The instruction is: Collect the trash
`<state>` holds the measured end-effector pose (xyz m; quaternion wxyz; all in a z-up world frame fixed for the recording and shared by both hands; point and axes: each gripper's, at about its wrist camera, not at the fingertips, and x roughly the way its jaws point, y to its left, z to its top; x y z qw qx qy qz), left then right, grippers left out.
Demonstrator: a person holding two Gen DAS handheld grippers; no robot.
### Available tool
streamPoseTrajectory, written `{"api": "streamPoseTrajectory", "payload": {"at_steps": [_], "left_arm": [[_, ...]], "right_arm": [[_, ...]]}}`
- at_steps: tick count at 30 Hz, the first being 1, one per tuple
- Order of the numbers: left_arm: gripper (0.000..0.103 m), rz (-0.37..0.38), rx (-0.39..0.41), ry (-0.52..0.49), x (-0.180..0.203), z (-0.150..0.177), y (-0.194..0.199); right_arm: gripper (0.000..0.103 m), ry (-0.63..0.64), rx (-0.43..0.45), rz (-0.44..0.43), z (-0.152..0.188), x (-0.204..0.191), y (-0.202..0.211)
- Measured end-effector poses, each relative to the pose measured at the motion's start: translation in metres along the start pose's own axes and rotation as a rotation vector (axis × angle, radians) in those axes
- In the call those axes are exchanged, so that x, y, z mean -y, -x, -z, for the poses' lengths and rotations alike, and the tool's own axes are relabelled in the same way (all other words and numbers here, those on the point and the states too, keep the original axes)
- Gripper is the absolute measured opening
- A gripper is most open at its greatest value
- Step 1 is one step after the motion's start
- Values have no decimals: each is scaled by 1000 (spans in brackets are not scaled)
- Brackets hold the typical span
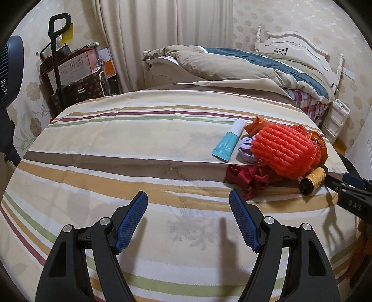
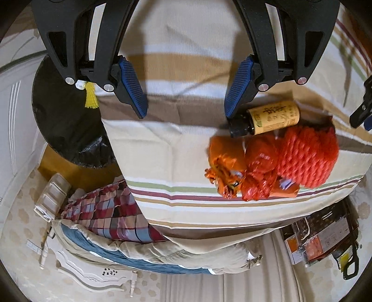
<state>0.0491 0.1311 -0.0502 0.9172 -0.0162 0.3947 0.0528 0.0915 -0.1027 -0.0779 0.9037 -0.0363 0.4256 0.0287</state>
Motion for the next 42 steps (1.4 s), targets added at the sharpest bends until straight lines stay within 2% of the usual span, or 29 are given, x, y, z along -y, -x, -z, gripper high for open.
{"api": "streamPoseTrajectory", "payload": {"at_steps": [5, 10, 19, 25, 30, 33, 42], "left_arm": [[73, -7, -2, -2, -5, -3, -3], [73, -33, 11, -5, -11, -5, -5], [73, -28, 19, 22, -21, -3, -1], [73, -27, 24, 44, -29, -1, 1], [73, -26, 27, 46, -29, -1, 2], [73, -28, 29, 38, -28, -1, 2], [73, -20, 24, 39, -29, -1, 0]], "right_arm": [[67, -2, -1, 0, -9, -3, -7], [67, -20, 3, 7, -3, 1, -1], [67, -99, 23, -23, 17, 4, 18], [67, -132, 41, -51, 15, -1, 24], [68, -116, 39, -81, 4, -17, 21], [72, -103, 37, -87, -1, -27, 17], [72, -82, 13, -103, -3, -41, 10]]}}
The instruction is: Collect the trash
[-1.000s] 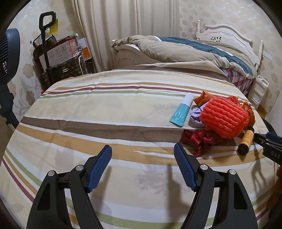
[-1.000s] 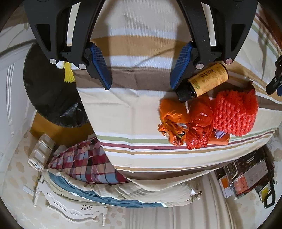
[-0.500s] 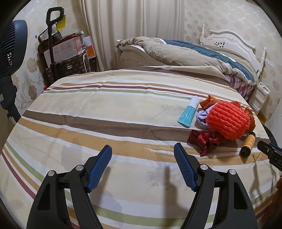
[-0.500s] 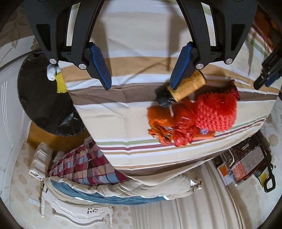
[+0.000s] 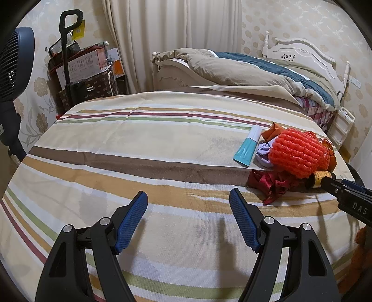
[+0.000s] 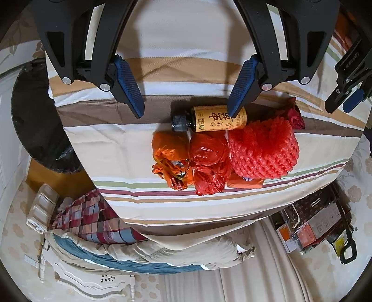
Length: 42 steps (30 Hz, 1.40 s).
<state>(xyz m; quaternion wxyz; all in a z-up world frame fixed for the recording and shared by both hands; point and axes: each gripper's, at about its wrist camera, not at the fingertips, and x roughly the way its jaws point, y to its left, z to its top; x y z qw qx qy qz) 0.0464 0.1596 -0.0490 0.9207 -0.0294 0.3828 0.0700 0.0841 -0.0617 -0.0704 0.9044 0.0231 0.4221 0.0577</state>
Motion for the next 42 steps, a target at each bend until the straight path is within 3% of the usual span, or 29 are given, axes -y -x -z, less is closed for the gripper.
{"api": "streamPoseTrajectory", "payload": {"at_steps": [13, 17, 28, 42], "left_arm": [[73, 6, 1, 9, -2, 1, -1], [73, 5, 1, 10, -2, 1, 0], [73, -2, 0, 1, -2, 2, 1], [73, 0, -3, 42, -10, 2, 3]], "right_arm": [[72, -79, 37, 57, -9, 35, 5], [72, -72, 43, 101, -11, 41, 0], [72, -52, 49, 110, -27, 51, 2], [72, 89, -34, 70, 19, 18, 6]]}}
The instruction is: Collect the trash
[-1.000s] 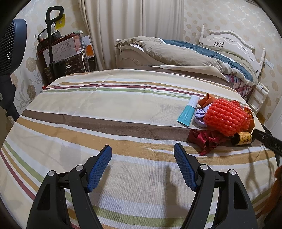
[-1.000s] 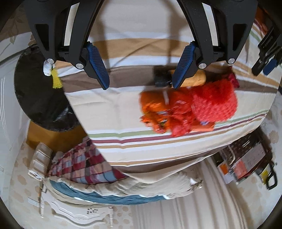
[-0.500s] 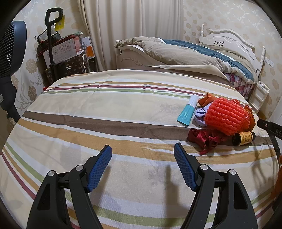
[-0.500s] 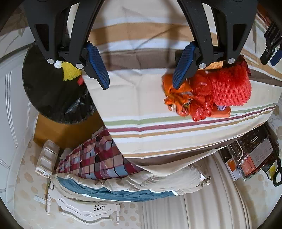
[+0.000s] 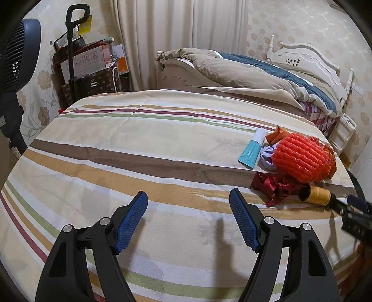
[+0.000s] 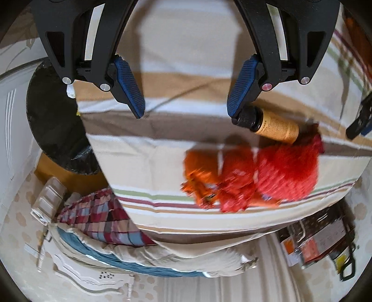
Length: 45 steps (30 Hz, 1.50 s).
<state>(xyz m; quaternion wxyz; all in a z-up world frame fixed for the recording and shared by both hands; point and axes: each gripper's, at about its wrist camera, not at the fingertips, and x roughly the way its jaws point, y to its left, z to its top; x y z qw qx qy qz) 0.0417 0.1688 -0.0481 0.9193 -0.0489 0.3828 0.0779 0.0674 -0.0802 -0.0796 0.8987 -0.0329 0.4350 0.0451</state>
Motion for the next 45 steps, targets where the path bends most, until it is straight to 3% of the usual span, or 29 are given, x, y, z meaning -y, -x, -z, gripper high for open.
{"api": "streamPoseTrajectory", "payload": {"at_steps": [9, 16, 19, 23, 31, 39, 45], "left_arm": [[73, -18, 1, 15, -6, 2, 2], [73, -22, 1, 21, -8, 3, 2], [73, -22, -1, 17, -7, 3, 2], [73, -20, -2, 15, -6, 3, 2], [73, -19, -2, -5, 0, 4, 2], [73, -16, 2, -45, 12, 6, 4], [73, -9, -4, -61, 19, 5, 3]], "right_arm": [[72, 80, -6, -89, 21, -31, 18], [69, 133, 25, -127, 11, -55, 17], [62, 150, 35, -138, 3, -63, 13], [43, 174, 20, -150, -2, -70, 6], [24, 170, 28, -165, 12, -58, 16], [24, 89, 31, -110, 21, -20, 22], [28, 76, 33, -106, 16, -18, 17]]}}
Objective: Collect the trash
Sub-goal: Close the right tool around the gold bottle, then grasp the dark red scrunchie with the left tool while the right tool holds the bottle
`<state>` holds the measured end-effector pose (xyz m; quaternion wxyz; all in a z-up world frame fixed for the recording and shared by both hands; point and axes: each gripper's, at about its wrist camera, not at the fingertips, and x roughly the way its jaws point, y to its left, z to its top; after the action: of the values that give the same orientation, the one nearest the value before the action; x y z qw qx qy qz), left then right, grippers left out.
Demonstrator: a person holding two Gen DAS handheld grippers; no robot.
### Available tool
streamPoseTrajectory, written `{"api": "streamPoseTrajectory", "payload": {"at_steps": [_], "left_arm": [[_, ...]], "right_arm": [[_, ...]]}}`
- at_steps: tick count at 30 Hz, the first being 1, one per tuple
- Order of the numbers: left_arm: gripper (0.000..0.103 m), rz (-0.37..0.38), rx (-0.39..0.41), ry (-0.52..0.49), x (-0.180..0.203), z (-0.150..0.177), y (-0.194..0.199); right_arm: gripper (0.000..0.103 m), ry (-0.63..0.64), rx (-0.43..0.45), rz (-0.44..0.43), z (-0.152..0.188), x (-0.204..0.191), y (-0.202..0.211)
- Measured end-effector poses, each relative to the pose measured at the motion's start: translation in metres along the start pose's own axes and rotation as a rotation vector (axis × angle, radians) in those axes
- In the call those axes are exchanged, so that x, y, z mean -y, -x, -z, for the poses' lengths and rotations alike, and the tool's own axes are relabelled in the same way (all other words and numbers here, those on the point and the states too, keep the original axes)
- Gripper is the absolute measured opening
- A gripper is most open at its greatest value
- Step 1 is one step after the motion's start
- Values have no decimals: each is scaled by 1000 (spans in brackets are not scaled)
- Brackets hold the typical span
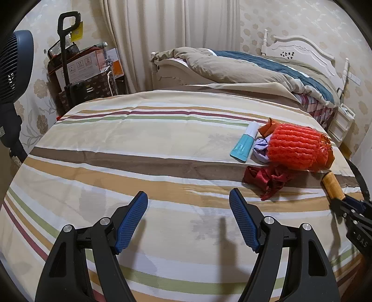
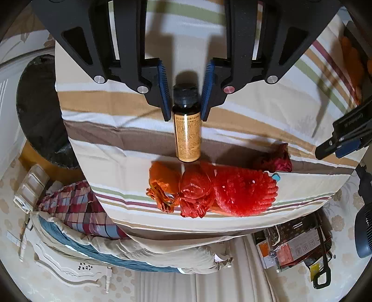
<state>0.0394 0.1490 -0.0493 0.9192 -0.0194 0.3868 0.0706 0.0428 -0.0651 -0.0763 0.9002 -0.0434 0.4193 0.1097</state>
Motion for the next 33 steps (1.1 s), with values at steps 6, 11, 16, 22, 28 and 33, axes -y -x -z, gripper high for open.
{"api": "streamPoseTrajectory", "payload": {"at_steps": [6, 11, 16, 22, 28, 33], "left_arm": [[73, 12, -3, -13, 4, 0, -1], [73, 31, -5, -20, 8, -1, -2], [75, 57, 3, -33, 18, 0, 0], [76, 87, 5, -67, 36, -2, -1], [76, 109, -4, -98, 57, -9, -8], [76, 112, -35, -111, 68, -16, -20]], "right_arm": [[49, 2, 3, -2, -10, -3, -9], [42, -21, 7, -7, -10, 2, -9], [23, -35, 10, -1, -8, 12, -6], [23, -60, 15, 33, -4, 29, -1], [23, -87, 16, 44, -3, 44, 0], [23, -92, 17, 38, -3, 47, 0]]}}
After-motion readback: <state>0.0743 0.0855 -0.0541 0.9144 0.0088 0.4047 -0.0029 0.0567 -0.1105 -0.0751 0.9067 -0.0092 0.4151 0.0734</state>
